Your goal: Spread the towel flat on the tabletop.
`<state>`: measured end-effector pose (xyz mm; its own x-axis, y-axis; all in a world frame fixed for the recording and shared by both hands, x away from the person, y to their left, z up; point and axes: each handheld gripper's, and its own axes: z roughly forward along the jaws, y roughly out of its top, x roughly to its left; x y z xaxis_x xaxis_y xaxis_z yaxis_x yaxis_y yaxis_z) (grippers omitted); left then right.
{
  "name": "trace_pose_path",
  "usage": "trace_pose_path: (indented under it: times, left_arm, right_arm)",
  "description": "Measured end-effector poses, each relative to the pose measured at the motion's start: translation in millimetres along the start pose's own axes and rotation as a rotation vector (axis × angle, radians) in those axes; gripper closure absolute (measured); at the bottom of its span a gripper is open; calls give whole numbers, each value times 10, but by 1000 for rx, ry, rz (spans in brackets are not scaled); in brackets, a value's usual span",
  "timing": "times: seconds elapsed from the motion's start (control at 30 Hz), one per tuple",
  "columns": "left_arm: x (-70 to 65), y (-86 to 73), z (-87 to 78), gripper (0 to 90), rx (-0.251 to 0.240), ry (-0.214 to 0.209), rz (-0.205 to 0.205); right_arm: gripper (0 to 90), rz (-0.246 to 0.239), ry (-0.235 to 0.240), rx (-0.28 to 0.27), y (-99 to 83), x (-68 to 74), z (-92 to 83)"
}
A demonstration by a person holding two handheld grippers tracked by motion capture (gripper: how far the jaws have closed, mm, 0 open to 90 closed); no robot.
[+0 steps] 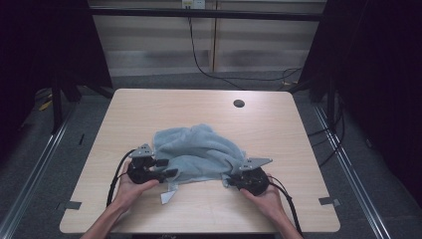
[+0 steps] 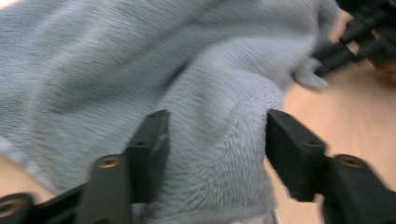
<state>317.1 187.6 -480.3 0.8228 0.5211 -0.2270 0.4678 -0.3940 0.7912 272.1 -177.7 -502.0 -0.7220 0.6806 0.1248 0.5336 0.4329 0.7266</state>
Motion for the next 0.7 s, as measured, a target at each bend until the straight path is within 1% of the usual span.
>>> trace_pose_path:
  times: [0.03, 0.07, 0.13, 0.17, 0.2, 0.23, 0.27, 0.3, 0.37, 0.4, 0.47, 0.5, 0.53, 0.57, 0.63, 0.7]
  left_arm:
    - [-30, -12, -14, 346, 0, 3, 21]
    - [-50, -17, -18, 322, 0, -10, 34]
    - [-74, -27, 7, 273, 19, -27, 39]
    - [-83, -42, 31, 258, 35, -35, 43]
    - [-113, -66, 95, 258, 72, 9, 69]
    - [-119, -72, 128, 286, 86, 41, 86]
    - [-119, -72, 128, 401, 86, 41, 86]
    - [-128, -74, 147, 582, 92, 98, 112]
    - [-73, -34, 91, 751, 36, 71, 77]
    - [-52, -7, 46, 780, 9, 55, 59]
    - [-44, 60, -80, 808, -57, 11, 22]
    - [-44, 60, -80, 813, -57, 11, 22]
    - [-62, 149, -234, 815, -123, -11, 10]
    - [-75, 206, -315, 818, -158, -22, 7]
    - [-101, 324, -474, 823, -220, -22, 6]
    - [-122, 438, -600, 823, -262, -21, 22]
  right_arm:
    - [848, 4, 6, -4, 0, -7, 0]
    - [851, 8, 5, -4, 0, -7, 0]
    - [854, 10, 8, -3, 3, -11, -1]
    - [857, 19, 17, -3, 4, -22, -4]
    - [858, 19, 18, -3, 5, -23, -6]
    - [859, 21, 23, -3, 6, -24, -9]
    - [861, 21, 32, -6, 8, -28, -14]
    - [862, 19, 39, -10, 13, -35, -25]
    - [864, 28, 57, -37, 37, -46, -81]
    - [865, 27, 59, -57, 59, -47, -132]
    - [866, 36, 64, -110, 117, -54, -277]
    - [866, 36, 64, -110, 117, -54, -277]
    - [867, 48, 59, -176, 186, -80, -450]
    - [867, 53, 56, -208, 223, -96, -542]
    - [867, 59, 55, -276, 311, -136, -717]
    - [868, 51, 47, -330, 426, -161, -876]
